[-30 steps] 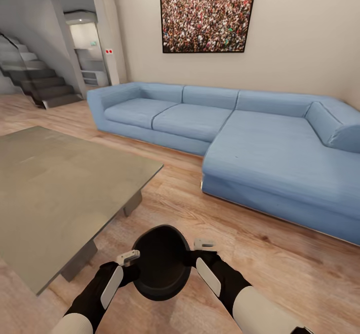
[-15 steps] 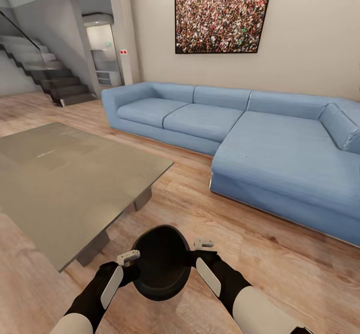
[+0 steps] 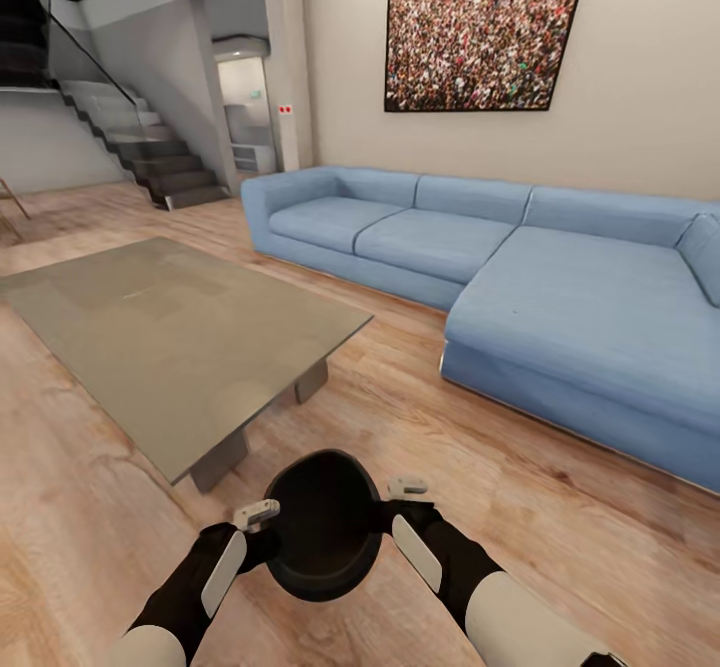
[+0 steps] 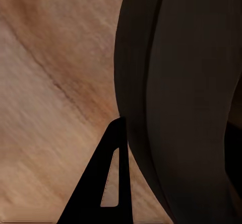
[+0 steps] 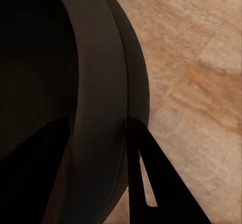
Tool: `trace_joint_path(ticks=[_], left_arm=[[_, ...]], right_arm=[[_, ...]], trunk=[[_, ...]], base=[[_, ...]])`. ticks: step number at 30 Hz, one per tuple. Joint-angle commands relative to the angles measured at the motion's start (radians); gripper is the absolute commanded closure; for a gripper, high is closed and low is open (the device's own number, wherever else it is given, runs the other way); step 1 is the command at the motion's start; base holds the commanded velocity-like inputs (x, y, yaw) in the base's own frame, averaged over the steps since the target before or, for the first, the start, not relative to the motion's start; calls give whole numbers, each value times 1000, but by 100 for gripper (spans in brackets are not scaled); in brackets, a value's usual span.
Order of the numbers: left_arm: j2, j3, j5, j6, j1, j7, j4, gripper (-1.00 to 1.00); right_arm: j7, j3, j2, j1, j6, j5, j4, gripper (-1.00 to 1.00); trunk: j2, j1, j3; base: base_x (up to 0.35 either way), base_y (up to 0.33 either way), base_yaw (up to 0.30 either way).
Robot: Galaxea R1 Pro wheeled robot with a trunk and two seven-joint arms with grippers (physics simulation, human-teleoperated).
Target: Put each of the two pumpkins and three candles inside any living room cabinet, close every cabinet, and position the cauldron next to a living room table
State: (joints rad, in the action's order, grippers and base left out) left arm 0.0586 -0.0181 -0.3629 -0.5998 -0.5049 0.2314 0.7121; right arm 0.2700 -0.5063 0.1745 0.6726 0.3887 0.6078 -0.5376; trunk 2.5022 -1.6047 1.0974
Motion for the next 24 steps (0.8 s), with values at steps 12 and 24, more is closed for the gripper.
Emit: trace_joint_path(ticks=[12, 24], left_arm=[[0, 0, 9, -1, 0, 1, 0, 100], [0, 1, 9, -1, 0, 1, 0, 100]], right_arm=[[0, 3, 0, 1, -1, -10, -7, 100], [-1, 3, 0, 1, -1, -10, -7, 100]], trunk=[[0, 0, -11], [0, 0, -14]], base=[[-6, -2, 240], [0, 0, 94]])
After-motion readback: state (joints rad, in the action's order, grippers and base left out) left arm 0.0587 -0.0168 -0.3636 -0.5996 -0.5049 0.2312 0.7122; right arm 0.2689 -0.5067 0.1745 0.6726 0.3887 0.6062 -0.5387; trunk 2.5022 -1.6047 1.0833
